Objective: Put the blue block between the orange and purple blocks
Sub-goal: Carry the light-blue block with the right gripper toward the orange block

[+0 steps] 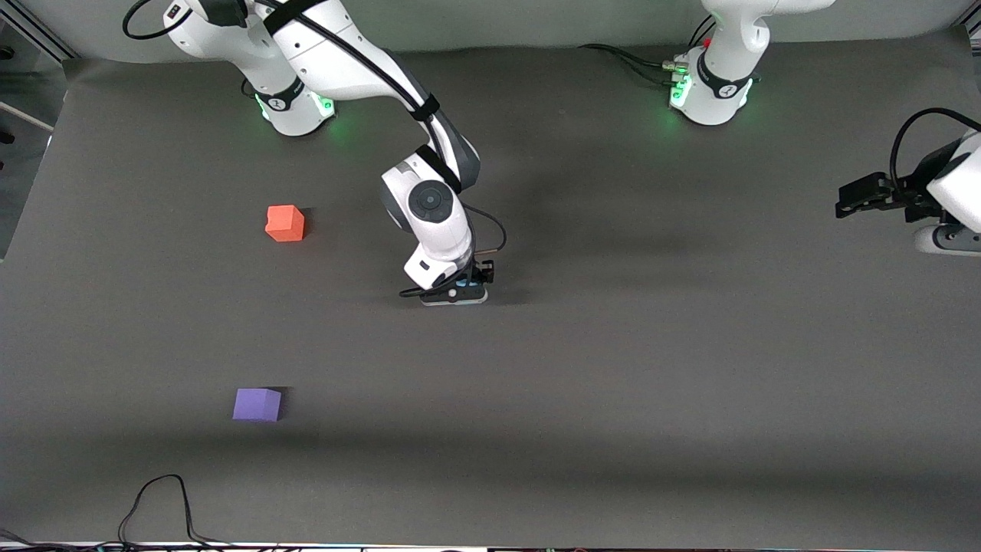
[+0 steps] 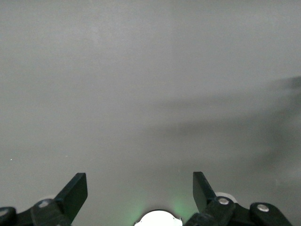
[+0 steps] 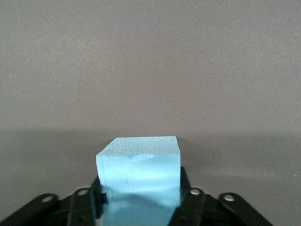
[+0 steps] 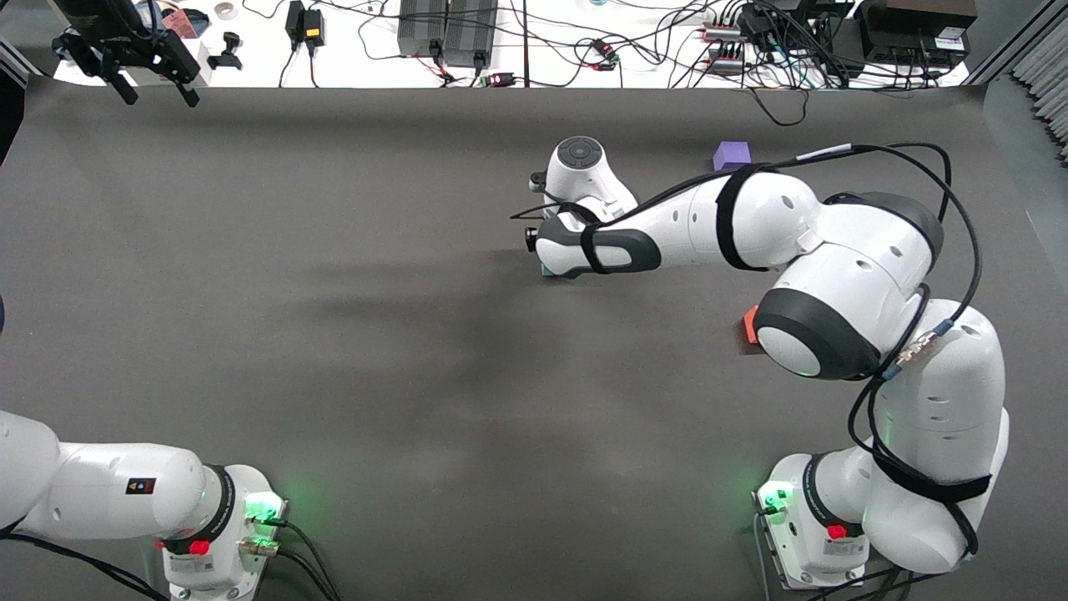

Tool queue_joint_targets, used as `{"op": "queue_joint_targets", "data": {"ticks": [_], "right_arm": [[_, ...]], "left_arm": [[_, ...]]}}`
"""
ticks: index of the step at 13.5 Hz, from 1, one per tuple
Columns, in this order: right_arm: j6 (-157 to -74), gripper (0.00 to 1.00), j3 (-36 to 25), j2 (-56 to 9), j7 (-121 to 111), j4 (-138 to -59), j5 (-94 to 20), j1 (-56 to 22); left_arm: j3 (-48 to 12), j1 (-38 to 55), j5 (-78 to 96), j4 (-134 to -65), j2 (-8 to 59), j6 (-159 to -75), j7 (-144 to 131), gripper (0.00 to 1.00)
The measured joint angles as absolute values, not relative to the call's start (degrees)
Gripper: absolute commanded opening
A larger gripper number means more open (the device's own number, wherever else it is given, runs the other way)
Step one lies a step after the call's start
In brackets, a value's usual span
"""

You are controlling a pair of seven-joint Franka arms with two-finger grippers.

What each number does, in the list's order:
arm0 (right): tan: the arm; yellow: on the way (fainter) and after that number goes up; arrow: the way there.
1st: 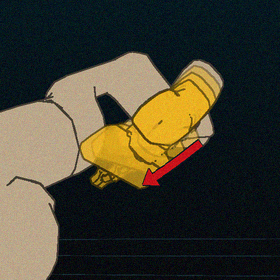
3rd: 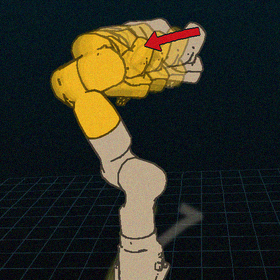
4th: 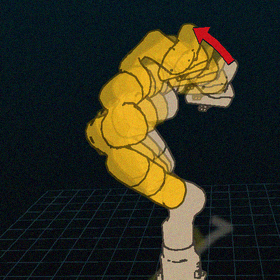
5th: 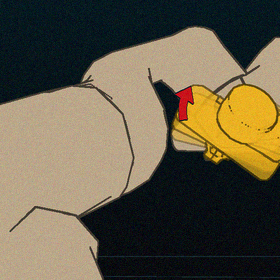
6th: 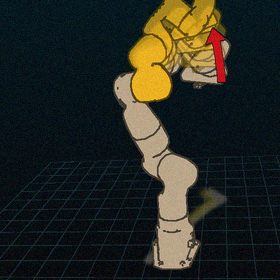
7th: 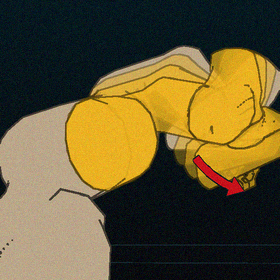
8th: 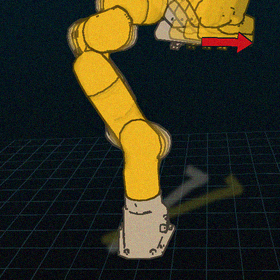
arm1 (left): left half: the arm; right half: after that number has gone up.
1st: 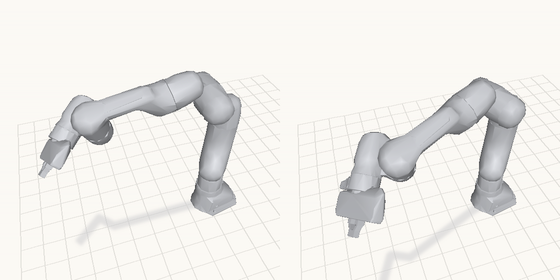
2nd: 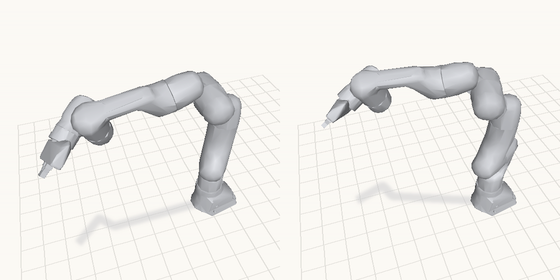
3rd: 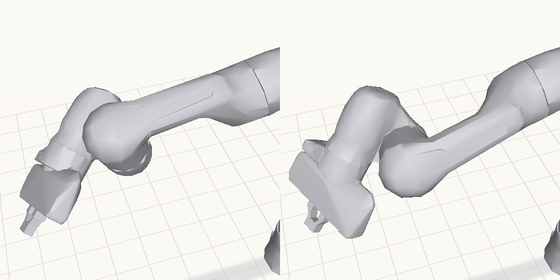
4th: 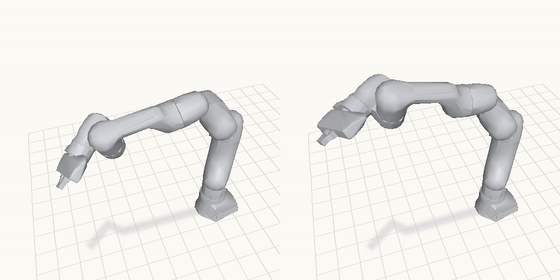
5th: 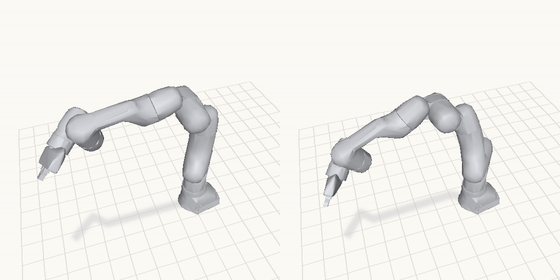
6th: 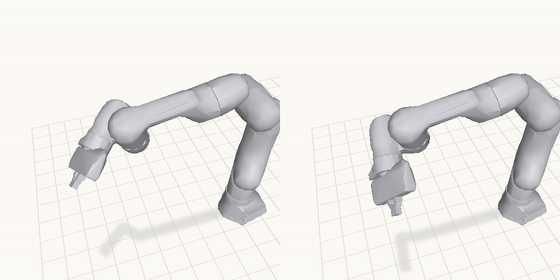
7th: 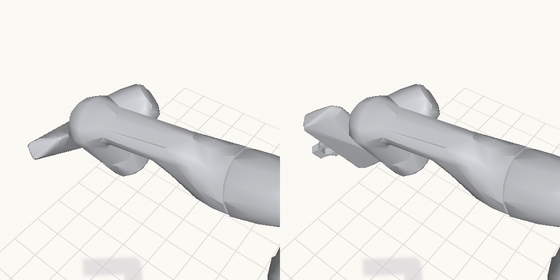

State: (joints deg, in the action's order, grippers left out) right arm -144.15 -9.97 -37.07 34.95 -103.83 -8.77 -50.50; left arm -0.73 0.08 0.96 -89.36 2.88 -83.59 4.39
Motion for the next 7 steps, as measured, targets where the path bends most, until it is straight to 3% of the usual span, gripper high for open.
{"op": "queue_joint_targets", "data": {"ticks": [3, 7], "right_arm": [[-142.62, 0.33, -11.40, -36.13, 34.95, -103.55, -8.77, -50.53], [-128.78, 0.33, -20.68, -26.49, 29.36, -102.66, -8.76, -50.46]], "left_arm": [[-1.06, 0.06, 0.96, -89.24, 2.83, -83.59, 4.36, 1.00], [-1.06, 0.05, 0.99, -88.88, 2.81, -83.59, 4.36, 1.00]]}}
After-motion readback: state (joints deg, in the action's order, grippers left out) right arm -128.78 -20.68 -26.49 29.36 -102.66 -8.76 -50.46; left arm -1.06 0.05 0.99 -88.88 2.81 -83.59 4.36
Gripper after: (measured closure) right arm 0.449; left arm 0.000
